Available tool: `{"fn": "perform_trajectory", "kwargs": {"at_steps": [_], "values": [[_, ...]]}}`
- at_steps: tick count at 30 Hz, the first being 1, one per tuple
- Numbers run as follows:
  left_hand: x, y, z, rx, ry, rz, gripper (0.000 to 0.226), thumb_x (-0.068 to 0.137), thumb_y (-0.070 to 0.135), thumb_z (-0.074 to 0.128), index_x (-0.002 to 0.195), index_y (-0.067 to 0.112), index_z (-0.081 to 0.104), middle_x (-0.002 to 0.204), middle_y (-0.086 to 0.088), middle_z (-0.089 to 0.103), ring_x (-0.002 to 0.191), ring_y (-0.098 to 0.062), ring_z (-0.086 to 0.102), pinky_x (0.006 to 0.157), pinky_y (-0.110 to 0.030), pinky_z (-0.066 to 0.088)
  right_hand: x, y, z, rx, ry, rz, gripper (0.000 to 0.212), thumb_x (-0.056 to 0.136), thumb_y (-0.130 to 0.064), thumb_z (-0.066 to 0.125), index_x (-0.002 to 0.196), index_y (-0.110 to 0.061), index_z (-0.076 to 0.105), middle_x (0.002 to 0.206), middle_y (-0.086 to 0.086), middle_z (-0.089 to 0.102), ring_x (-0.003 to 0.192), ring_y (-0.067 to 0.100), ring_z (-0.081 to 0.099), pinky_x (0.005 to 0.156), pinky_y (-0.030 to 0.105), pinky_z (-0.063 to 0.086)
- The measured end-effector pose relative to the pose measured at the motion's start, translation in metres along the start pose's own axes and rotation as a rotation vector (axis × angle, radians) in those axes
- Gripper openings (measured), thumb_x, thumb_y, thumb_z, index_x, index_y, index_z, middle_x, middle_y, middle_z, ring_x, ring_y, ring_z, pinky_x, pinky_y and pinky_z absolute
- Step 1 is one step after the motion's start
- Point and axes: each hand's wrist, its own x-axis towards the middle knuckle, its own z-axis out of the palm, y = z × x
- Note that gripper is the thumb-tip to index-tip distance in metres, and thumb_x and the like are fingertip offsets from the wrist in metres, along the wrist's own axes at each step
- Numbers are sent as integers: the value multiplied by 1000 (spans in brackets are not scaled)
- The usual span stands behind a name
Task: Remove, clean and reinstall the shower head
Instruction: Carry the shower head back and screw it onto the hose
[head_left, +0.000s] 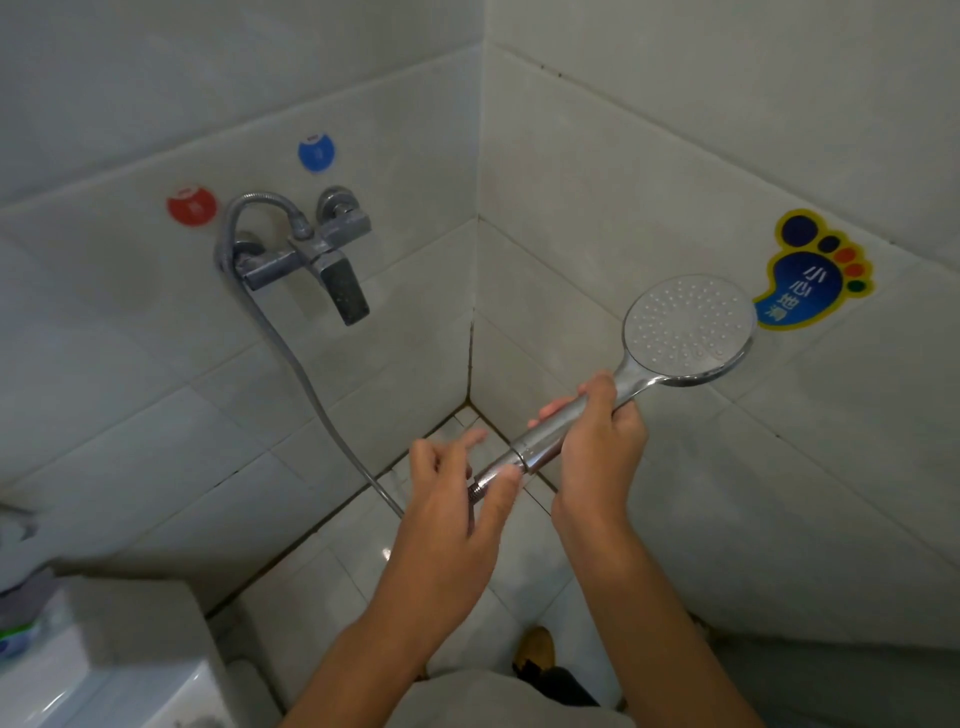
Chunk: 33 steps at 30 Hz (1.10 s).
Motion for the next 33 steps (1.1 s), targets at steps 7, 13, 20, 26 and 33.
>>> {"fn": "perform_trajectory", "kwargs": {"at_steps": [7, 13, 20, 26, 33], "values": [[4, -8, 2, 82, 1, 52, 19, 95, 39, 44, 104, 31, 58, 94, 16, 38, 84, 1, 48, 69, -9, 42, 0, 1, 1, -5, 4, -7, 24, 102, -29, 45, 92, -10, 57, 58, 4, 64, 54, 19, 67, 56, 30, 56], [6, -10, 2, 58, 30, 51, 25, 88, 47, 48, 101, 29, 59, 95, 18, 37, 81, -2, 48, 67, -13, 45, 0, 0, 0, 12, 22, -1, 26, 102, -29, 45, 89, -9, 57, 55, 0, 64, 52, 15, 67, 55, 27, 55], [12, -5, 2, -55, -146, -83, 38, 99, 42, 29, 92, 28, 64, 79, 6, 58, 65, 2, 51, 58, -12, 39, 3, -3, 2, 5, -19, -6, 24, 102, -27, 45, 87, -11, 55, 50, -2, 60, 50, 15, 63, 57, 33, 56], [15, -13, 6, 129, -63, 70, 27, 92, 47, 44, 96, 29, 64, 79, 13, 55, 71, -4, 52, 62, -15, 43, 7, 2, 2, -34, 33, -31, 24, 102, -27, 43, 88, -12, 55, 51, -1, 60, 48, 16, 63, 53, 31, 53], [12, -13, 19, 315, 121, 248, 30, 94, 47, 44, 100, 25, 64, 85, 15, 58, 73, -2, 52, 63, -11, 39, 14, -3, 3, -27, 51, -25, 25, 102, -28, 43, 88, -10, 55, 51, 1, 60, 48, 19, 63, 54, 33, 54]]}}
